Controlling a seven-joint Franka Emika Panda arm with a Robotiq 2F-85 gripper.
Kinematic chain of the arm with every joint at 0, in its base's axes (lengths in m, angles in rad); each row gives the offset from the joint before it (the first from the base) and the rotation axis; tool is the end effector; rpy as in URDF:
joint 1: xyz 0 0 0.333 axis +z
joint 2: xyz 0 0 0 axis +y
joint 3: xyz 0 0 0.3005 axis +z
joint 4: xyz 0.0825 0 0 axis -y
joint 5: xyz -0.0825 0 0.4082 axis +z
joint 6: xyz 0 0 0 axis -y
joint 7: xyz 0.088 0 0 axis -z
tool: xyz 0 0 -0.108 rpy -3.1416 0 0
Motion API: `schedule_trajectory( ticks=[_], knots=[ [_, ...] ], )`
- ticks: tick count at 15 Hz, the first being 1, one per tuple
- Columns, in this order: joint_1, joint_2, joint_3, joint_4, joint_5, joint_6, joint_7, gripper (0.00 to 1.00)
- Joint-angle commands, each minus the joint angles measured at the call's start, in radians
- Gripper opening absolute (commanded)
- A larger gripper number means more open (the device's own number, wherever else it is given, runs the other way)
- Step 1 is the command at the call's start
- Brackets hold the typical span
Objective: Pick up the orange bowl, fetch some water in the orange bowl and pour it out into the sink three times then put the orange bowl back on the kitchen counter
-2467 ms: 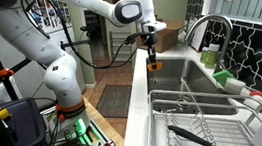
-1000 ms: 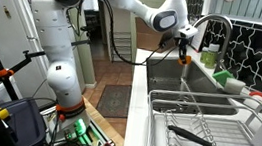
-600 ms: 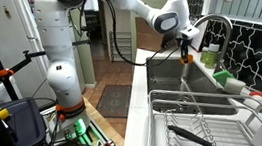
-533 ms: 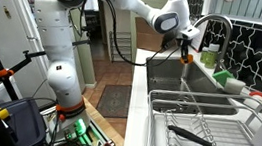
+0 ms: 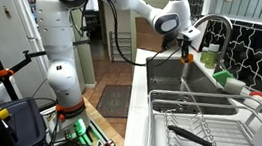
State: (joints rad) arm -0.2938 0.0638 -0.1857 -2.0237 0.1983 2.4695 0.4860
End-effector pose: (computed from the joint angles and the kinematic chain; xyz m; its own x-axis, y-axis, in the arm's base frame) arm 0.5496 -0.2846 0.4309 0.4089 -0.8789 0.2456 -0.8257 -0.4710 -0.3105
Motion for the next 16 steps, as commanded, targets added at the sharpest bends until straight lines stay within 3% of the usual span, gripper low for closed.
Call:
schedule_trajectory(
  ticks=[1, 12, 16],
  knots=[
    [0.018, 0.022, -0.022, 0.018, 0.043, 0.015, -0.033, 0.01],
    [0.022, 0.018, -0.041, 0.012, -0.002, 0.017, 0.001, 0.01],
    [0.034, 0.008, -0.087, -0.018, -0.340, 0.090, 0.201, 0.01]
  ],
)
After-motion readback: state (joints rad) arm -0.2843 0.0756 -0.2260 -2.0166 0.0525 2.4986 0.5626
